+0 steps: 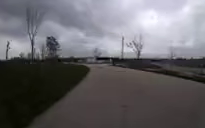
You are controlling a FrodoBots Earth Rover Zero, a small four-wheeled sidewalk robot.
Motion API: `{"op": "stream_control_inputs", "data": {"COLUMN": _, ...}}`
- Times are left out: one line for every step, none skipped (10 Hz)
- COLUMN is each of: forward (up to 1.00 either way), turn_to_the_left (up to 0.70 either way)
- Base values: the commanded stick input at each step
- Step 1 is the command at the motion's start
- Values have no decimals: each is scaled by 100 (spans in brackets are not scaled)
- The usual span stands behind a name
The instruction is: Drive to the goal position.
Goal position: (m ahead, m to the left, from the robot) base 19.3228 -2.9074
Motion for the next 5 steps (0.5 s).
{"op": "stream_control_inputs", "data": {"forward": 100, "turn_to_the_left": 0}}
{"op": "stream_control_inputs", "data": {"forward": 100, "turn_to_the_left": 0}}
{"op": "stream_control_inputs", "data": {"forward": 100, "turn_to_the_left": -12}}
{"op": "stream_control_inputs", "data": {"forward": 100, "turn_to_the_left": -27}}
{"op": "stream_control_inputs", "data": {"forward": 100, "turn_to_the_left": -27}}
